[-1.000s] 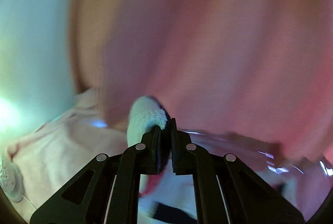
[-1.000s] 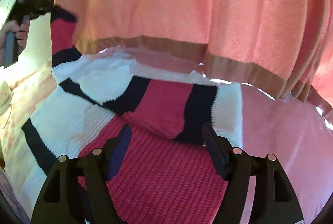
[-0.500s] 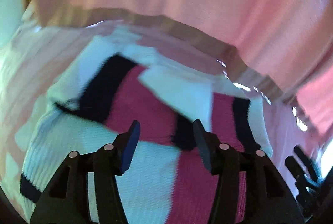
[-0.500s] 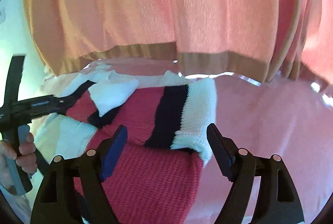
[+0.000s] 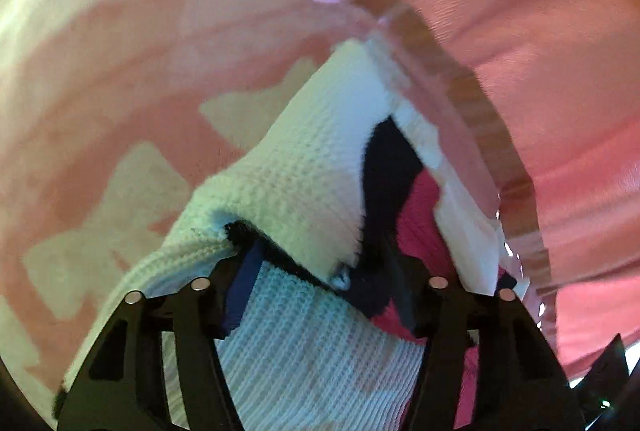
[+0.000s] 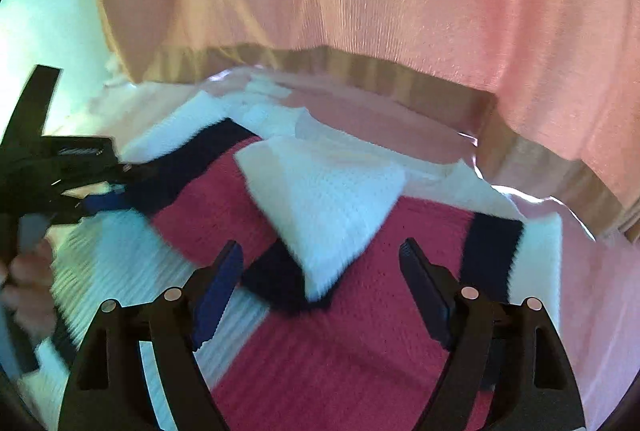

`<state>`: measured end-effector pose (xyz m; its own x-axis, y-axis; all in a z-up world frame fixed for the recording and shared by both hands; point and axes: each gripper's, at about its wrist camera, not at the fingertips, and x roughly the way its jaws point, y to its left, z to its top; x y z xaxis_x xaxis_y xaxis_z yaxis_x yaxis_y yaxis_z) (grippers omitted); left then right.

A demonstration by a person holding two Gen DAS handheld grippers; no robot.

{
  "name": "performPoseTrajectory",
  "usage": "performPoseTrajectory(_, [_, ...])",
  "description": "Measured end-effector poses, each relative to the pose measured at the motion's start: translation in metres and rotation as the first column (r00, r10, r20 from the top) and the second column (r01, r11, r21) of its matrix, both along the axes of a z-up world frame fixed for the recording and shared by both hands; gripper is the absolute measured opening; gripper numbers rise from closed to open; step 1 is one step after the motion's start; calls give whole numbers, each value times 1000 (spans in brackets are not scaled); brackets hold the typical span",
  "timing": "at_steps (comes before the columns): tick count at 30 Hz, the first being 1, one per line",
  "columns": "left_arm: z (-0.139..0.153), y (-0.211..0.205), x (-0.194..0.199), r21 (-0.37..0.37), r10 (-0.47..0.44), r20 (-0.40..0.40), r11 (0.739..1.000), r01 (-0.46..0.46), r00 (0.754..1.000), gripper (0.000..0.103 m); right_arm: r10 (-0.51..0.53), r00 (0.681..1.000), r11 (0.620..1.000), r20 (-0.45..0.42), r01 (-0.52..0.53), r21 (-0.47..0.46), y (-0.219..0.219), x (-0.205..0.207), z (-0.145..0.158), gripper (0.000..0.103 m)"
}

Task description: Fold small clothes

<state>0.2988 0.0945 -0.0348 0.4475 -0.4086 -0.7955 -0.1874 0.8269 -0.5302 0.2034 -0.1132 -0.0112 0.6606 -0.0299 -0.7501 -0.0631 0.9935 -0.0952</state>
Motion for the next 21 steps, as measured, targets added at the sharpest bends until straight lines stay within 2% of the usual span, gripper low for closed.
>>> performPoseTrajectory(2, [-2, -1, 5, 19, 18, 12, 1000, -18, 1000, 47, -38, 999, 999, -39, 39, 11, -3, 17, -14, 77])
performPoseTrajectory(3, [-2, -2, 7, 31, 19, 16, 999, -20, 1000, 41, -55, 997, 998, -52, 57, 36, -9, 23, -19, 59])
performPoseTrajectory(4, [0, -3, 9, 48, 18, 25, 999, -19, 1000, 35, -64, 996, 996, -55, 67, 61, -15, 26, -19, 19])
performPoseTrajectory(5, [1, -3, 10, 57, 24, 29, 998, -26, 999, 28, -92, 995, 991, -46, 96, 98, -24, 25, -15, 11])
performPoseTrajectory(8, [3, 1, 9, 59, 49, 43, 997, -52, 998, 24, -204, 977, 946, 59, 181, 269, -63, -7, 15, 12])
performPoseTrajectory(9, [1, -1, 9, 58, 37, 38, 998, -39, 999, 24, -273, 959, 915, 76, 234, 329, -83, -27, 20, 13])
performPoseTrajectory(11, [-5, -5, 8, 68, 19, 28, 997, -21, 999, 24, -373, 927, 877, 45, 337, 343, -109, -50, 8, 15])
performPoseTrajectory(12, [-4, -8, 7, 92, 14, 39, 996, -17, 999, 25, -403, 915, 868, 4, 381, 319, -120, -56, -6, 23])
performPoseTrajectory(13, [-4, -11, 6, 124, -4, 55, 992, -3, 998, 25, -418, 908, 858, -36, 407, 312, -127, -59, -17, 24])
performPoseTrajectory(14, [-4, -13, 5, 131, -12, 61, 991, 4, 998, 26, -417, 905, 840, -80, 417, 346, -135, -62, -28, 24])
performPoseTrajectory(15, [-5, -14, 4, 132, -14, 62, 991, 6, 998, 26, -411, 908, 809, -85, 406, 426, -144, -70, -33, 24])
performPoseTrajectory(17, [-5, -11, 2, 112, -10, 58, 994, 4, 998, 26, -423, 903, 788, -74, 407, 462, -150, -79, -29, 32])
performPoseTrajectory(19, [-5, -7, 2, 91, -1, 55, 996, -4, 998, 27, -423, 904, 785, -66, 402, 471, -152, -77, -23, 59])
performPoseTrajectory(21, [-6, -5, 3, 76, 11, 52, 997, -15, 999, 27, -414, 907, 796, -73, 400, 455, -152, -68, -20, 62])
